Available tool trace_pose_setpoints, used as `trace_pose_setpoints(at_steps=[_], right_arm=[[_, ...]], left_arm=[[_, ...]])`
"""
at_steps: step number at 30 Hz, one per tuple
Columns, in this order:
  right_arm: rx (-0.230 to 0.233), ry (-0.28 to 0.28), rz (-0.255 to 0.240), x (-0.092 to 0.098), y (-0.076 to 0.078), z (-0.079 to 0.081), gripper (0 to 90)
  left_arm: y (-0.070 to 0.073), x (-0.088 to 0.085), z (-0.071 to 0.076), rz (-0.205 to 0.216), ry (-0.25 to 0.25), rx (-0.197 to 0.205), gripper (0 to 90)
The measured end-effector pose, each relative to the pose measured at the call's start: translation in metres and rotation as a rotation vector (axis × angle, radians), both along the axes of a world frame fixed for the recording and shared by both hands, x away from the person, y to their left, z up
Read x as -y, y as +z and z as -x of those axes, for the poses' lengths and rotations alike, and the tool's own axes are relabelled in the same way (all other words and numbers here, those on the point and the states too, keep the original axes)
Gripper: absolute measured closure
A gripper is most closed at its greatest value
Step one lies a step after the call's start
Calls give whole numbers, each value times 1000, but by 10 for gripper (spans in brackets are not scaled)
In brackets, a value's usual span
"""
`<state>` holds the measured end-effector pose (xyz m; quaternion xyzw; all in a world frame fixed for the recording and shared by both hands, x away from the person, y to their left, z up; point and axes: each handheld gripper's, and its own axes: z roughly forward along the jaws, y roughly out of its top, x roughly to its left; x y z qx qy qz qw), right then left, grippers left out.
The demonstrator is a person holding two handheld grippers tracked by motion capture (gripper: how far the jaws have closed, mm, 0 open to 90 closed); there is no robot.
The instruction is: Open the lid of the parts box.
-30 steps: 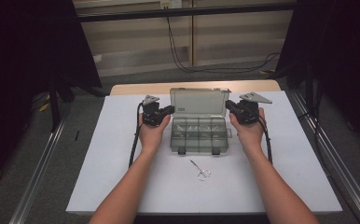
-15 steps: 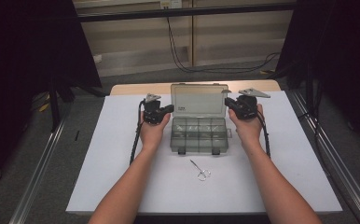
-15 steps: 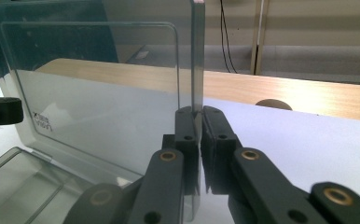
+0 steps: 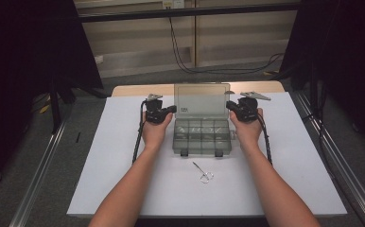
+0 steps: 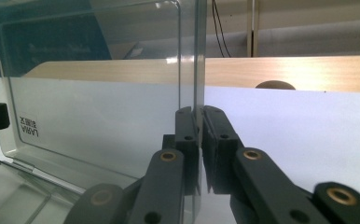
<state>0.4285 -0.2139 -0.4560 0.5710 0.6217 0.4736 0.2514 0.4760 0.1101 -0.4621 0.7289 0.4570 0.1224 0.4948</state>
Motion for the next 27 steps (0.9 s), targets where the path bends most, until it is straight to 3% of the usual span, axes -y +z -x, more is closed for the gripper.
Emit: trace_pose_setpoints(at_steps=[11,17,23,27], right_arm=[[-56,-16,-25,2,-5,-11,855],[-80,-10,-34,5,-10,-14,857],[-101,-16,-13,4,-14,-17,882],[-117,-16,-22,6,-17,-19,897]], left_arm=[[-4,-2,-10,51,14,-83,869],[-5,0,-15,59,27,-120,874],[-6,1,-18,51,34,-155,880],[-12,0,-21,85,51,-188,887]])
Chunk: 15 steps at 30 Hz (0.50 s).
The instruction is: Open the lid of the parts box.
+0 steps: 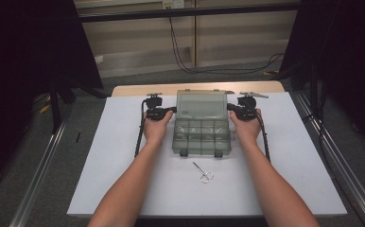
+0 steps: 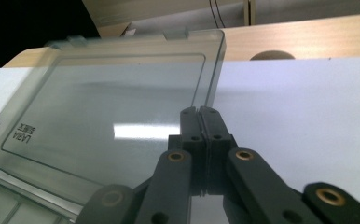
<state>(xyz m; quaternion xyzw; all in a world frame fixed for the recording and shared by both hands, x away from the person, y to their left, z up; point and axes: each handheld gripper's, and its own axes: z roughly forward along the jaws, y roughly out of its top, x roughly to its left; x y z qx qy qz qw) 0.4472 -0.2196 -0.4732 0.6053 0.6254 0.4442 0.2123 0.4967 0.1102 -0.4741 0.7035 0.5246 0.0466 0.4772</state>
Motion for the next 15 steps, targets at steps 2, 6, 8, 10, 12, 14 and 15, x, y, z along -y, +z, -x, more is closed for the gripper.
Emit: trace_pose_setpoints(at_steps=[2,6,8,10,12,14,15], right_arm=[[-7,5,-1,1,-3,-1,897],[-9,18,27,0,-7,0,896],[11,21,36,0,-5,2,863],[28,36,28,1,-3,5,786],[40,42,35,2,1,8,728],[61,54,44,3,4,12,636],[68,53,51,4,6,15,581]], left_arm=[[-2,-2,-2,12,-2,-14,897],[-4,1,0,-29,-10,6,895],[-4,1,0,-25,-11,14,888],[-2,-1,3,-5,-29,31,852],[1,-1,5,4,-61,43,780],[5,0,8,-14,-92,54,716],[8,1,11,-40,-89,68,665]])
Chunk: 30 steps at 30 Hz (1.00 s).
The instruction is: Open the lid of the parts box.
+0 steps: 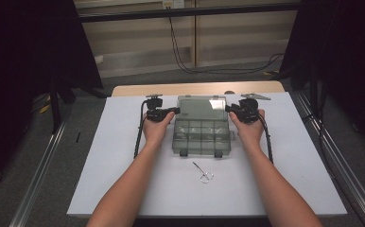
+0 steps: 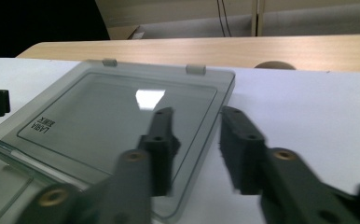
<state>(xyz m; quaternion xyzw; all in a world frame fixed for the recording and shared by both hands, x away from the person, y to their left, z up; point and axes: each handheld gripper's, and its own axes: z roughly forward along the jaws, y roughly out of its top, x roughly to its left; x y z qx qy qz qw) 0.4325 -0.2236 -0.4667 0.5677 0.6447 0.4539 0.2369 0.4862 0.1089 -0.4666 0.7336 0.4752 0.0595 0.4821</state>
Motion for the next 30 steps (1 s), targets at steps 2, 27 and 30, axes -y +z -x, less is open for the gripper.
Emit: trace_pose_setpoints(at_steps=[2,27,30], right_arm=[[8,9,-3,1,4,4,472],[115,66,53,39,35,90,0],[133,69,56,46,38,105,0]], left_arm=[[5,1,5,10,-13,24,578],[44,2,70,-43,-291,155,0],[45,2,77,-54,-318,160,0]])
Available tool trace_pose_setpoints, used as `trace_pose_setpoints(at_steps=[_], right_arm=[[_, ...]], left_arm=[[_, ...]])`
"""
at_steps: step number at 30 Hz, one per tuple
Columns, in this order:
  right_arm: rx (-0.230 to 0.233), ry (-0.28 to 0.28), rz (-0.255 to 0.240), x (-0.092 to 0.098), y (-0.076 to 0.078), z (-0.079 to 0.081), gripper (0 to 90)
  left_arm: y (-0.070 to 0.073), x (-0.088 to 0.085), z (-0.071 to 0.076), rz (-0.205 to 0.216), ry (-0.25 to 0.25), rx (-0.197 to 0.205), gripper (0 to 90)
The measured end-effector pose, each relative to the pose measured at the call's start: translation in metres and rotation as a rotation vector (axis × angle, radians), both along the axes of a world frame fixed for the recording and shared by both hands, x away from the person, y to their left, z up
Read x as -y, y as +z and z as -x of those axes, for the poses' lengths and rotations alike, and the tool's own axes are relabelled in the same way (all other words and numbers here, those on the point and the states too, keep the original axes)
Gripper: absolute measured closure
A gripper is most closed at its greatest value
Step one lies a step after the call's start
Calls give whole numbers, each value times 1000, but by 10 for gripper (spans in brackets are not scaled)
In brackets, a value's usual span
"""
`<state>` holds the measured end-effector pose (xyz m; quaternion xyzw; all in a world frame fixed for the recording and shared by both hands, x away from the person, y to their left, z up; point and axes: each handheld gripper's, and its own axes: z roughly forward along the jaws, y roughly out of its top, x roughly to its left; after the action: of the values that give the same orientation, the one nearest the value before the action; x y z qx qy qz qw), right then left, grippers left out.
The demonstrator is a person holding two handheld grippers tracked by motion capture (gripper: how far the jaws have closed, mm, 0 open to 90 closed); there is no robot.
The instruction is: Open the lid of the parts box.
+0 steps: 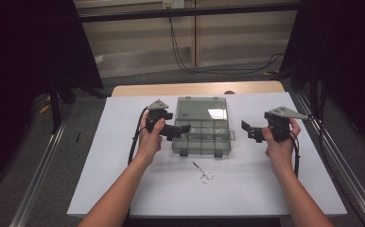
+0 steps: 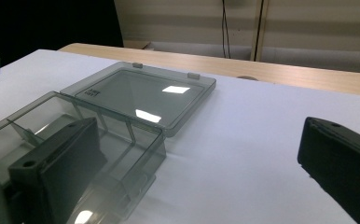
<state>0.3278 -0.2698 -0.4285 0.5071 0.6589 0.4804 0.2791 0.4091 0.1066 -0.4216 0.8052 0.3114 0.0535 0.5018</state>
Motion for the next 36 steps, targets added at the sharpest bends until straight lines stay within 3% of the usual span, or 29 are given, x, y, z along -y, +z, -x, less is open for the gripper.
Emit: trace_pose_setpoints(at_steps=[20,24,26,31,36], right_arm=[[34,-19,12,26,-2,55,0],[44,-20,13,30,-3,65,0],[46,-19,11,32,-4,71,0],[40,-31,16,37,-8,81,0],[36,-41,20,46,-12,92,0]], left_arm=[[2,5,40,-62,-195,31,0],[3,7,45,-81,-220,39,0],[2,8,48,-67,-232,36,0],[3,10,54,-108,-271,40,0],[3,12,60,-111,-302,52,0]])
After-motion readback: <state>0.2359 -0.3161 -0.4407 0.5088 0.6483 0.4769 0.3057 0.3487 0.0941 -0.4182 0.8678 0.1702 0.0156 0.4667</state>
